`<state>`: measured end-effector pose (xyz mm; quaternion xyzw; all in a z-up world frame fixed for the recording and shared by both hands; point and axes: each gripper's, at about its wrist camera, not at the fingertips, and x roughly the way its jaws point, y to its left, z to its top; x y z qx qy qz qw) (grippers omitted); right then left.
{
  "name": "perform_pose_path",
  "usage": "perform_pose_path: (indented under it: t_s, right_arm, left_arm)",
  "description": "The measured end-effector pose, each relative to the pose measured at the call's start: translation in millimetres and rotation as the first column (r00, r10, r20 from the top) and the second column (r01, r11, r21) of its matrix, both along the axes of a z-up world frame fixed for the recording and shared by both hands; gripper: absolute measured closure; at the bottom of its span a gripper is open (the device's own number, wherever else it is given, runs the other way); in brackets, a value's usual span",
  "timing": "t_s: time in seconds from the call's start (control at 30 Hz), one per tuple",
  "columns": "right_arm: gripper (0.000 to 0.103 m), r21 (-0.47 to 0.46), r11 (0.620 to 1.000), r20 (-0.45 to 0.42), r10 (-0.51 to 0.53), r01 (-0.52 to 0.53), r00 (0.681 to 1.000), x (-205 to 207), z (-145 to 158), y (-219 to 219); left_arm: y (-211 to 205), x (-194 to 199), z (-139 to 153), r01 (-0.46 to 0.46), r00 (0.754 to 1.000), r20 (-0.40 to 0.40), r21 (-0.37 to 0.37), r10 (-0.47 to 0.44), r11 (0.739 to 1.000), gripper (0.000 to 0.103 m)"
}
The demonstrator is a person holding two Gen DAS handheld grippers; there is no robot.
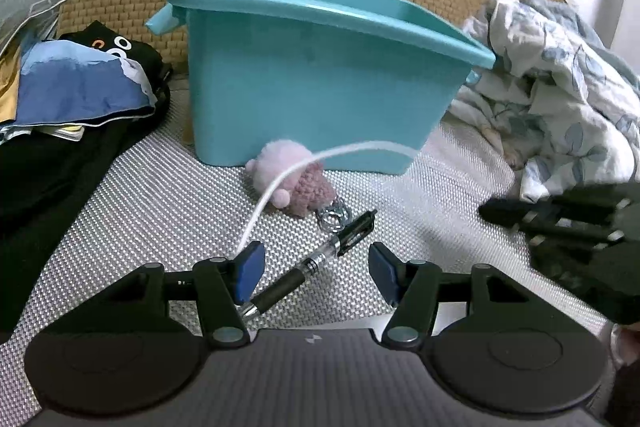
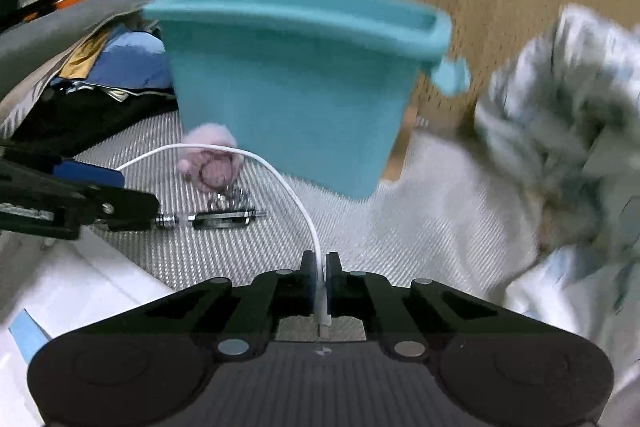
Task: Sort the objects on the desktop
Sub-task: 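Lift the white cable end upward with the right gripper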
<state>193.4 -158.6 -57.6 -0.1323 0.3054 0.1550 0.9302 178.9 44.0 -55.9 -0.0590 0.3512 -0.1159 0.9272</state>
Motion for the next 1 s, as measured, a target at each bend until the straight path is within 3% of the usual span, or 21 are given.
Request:
perform_pose_path:
  t_s: [0.27, 0.67, 0.77, 1.0]
  right_arm:
    - [0.098, -0.129, 0.989, 0.228, 0.095, -0.066, 0.969, -36.5, 50.8, 29.6]
    - [0.103, -0.090, 0.993, 0.420, 0.102, -0.071, 0.902, -44.7, 147.9, 35.4]
    - [0.103, -0.101, 0.991, 0.420, 0.123, -0.088, 0.899, -40.6, 157.9, 36.1]
    - [0.103, -0.031, 0.994, 0.296, 0.105, -0.101, 0.950, -35.0, 130.4, 28.4]
  left_arm:
    - [2.3, -2.6, 2.8, 0.015, 1.000, 0.010, -0.057, -0.014, 0.998, 0.042]
    - [-3.8, -4.8, 2.8, 0.046, 0.999, 0.014, -0.053, -0.046, 0.998, 0.042]
    - [-1.6, -5.7, 4.2, 0.036, 0.999, 0.020, -0.038, -0.036, 0.999, 0.042]
    - [15.0, -5.1, 13.8, 0.010, 0.999, 0.042, -0.087, -0.006, 0.996, 0.042]
